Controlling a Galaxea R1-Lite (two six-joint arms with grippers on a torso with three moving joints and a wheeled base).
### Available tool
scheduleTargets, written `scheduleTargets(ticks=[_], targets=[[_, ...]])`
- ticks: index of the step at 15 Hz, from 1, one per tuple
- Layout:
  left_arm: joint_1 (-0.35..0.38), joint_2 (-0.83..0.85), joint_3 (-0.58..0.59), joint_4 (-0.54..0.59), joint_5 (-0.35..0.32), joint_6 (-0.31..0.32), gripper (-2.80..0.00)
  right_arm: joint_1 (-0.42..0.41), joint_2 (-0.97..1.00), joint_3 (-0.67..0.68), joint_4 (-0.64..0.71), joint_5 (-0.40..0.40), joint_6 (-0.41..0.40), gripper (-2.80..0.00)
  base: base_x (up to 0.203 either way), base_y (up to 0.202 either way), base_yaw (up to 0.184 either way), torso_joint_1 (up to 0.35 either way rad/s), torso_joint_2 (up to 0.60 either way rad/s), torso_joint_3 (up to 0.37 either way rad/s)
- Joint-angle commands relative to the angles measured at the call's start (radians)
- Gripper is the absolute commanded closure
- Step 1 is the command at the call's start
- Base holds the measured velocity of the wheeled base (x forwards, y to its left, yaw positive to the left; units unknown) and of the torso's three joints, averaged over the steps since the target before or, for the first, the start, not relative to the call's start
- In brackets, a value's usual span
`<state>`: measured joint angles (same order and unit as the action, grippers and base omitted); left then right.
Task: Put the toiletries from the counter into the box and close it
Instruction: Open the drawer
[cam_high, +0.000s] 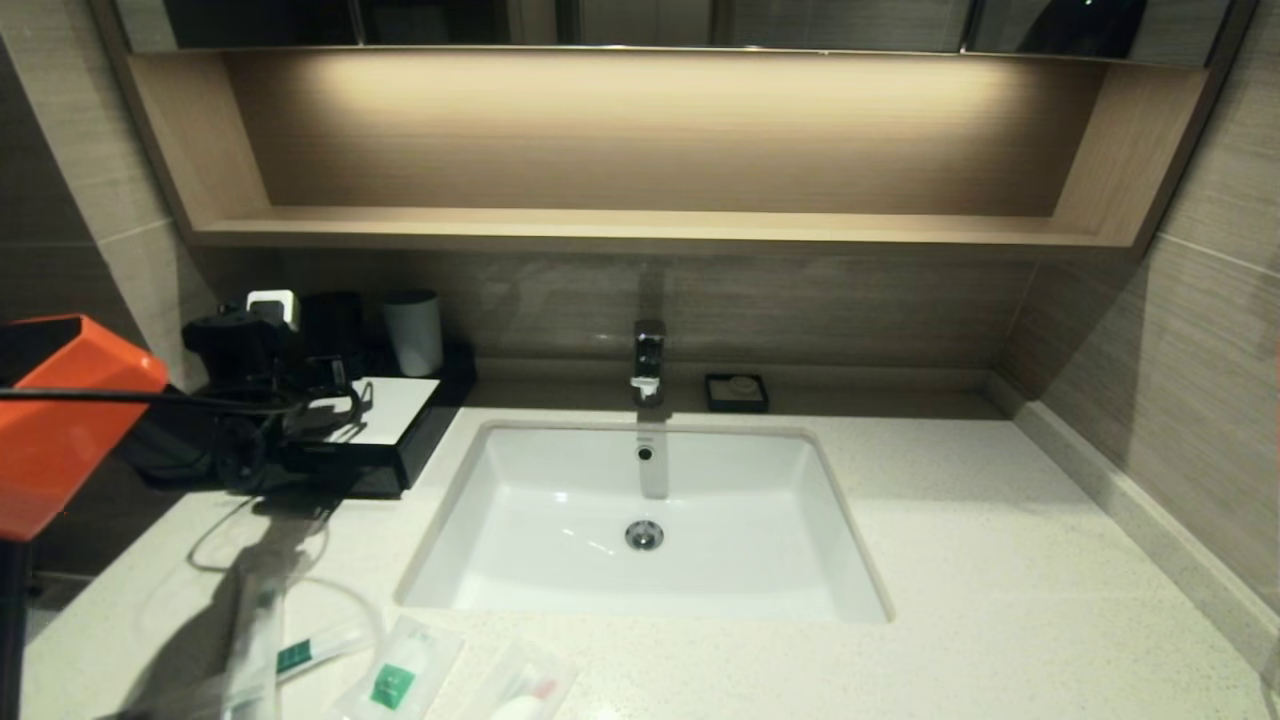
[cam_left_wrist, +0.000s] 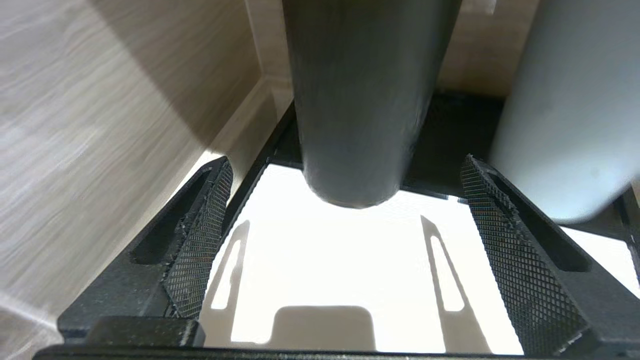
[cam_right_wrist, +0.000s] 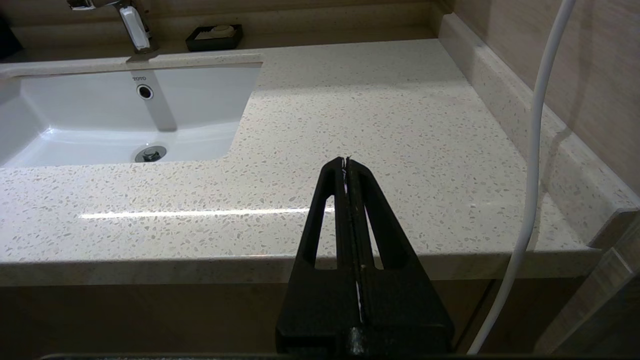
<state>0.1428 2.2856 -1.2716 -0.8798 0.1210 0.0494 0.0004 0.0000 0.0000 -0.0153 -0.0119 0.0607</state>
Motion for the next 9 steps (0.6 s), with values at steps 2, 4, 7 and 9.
scheduleTargets(ticks=[2, 4, 7, 9], targets=[[0.001, -0.072, 0.067, -0.01, 0.003, 0.001, -2.8, 0.0, 0.002, 0.0, 0.0, 0.0, 0.001, 0.0, 0.0, 0.0, 0.0, 0.0, 0.0, 0.0], [0.002, -0.111, 0.146, -0.016, 0.004, 0.002, 0.0, 0.0, 0.002, 0.0, 0.0, 0.0, 0.001, 0.0, 0.0, 0.0, 0.0, 0.0, 0.0, 0.0], [0.007, -0.195, 0.287, -0.035, 0.02, 0.003, 0.0, 0.001, 0.002, 0.0, -0.002, 0.0, 0.001, 0.0, 0.0, 0.0, 0.0, 0.0, 0.0, 0.0], [0.014, -0.261, 0.355, -0.041, 0.039, 0.001, 0.0, 0.0, 0.002, 0.0, 0.0, 0.0, 0.001, 0.0, 0.0, 0.0, 0.0, 0.0, 0.0, 0.0]])
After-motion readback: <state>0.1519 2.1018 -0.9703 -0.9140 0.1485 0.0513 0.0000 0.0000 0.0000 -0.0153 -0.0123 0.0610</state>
